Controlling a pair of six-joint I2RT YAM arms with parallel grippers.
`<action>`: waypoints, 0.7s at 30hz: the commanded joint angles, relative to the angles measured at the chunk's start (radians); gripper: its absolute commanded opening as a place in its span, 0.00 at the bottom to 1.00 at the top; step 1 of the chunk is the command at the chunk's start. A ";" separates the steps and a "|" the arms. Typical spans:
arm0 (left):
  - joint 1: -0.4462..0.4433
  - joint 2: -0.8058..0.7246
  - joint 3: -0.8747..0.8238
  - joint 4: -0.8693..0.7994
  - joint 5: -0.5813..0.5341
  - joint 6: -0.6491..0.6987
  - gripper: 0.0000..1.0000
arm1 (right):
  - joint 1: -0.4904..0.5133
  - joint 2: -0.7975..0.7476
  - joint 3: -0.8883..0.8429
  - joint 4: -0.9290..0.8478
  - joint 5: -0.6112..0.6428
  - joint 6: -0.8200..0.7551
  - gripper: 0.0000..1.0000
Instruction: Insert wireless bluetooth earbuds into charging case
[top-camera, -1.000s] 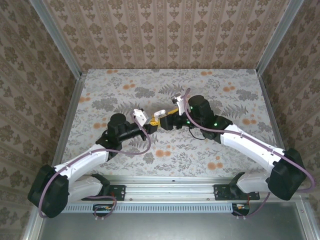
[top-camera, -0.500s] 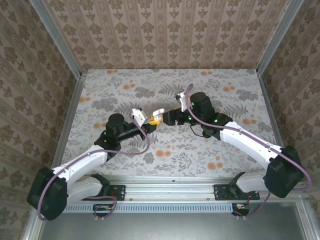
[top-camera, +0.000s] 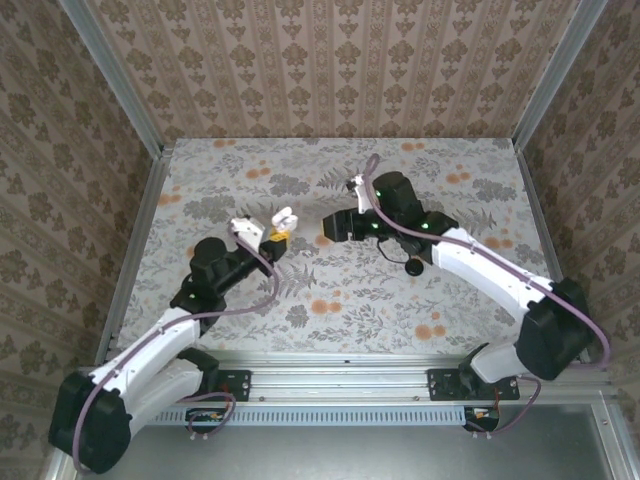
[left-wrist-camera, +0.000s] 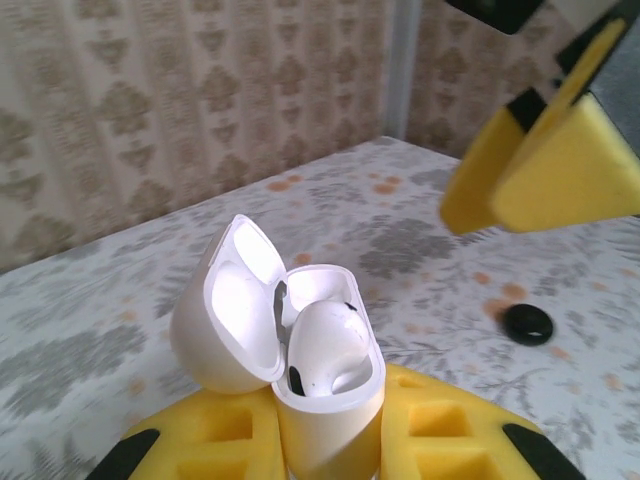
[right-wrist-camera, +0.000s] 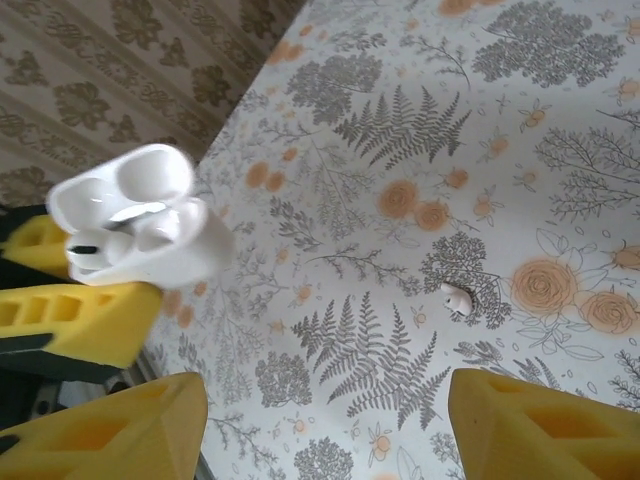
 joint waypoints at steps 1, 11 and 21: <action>0.035 -0.064 -0.016 -0.102 -0.124 -0.096 0.18 | -0.004 0.113 0.121 -0.225 0.051 0.047 0.64; 0.171 -0.121 0.035 -0.338 -0.237 -0.109 0.18 | 0.028 0.441 0.365 -0.454 0.073 0.648 0.62; 0.207 -0.105 0.055 -0.398 -0.269 -0.069 0.18 | 0.095 0.555 0.393 -0.310 0.189 1.231 0.66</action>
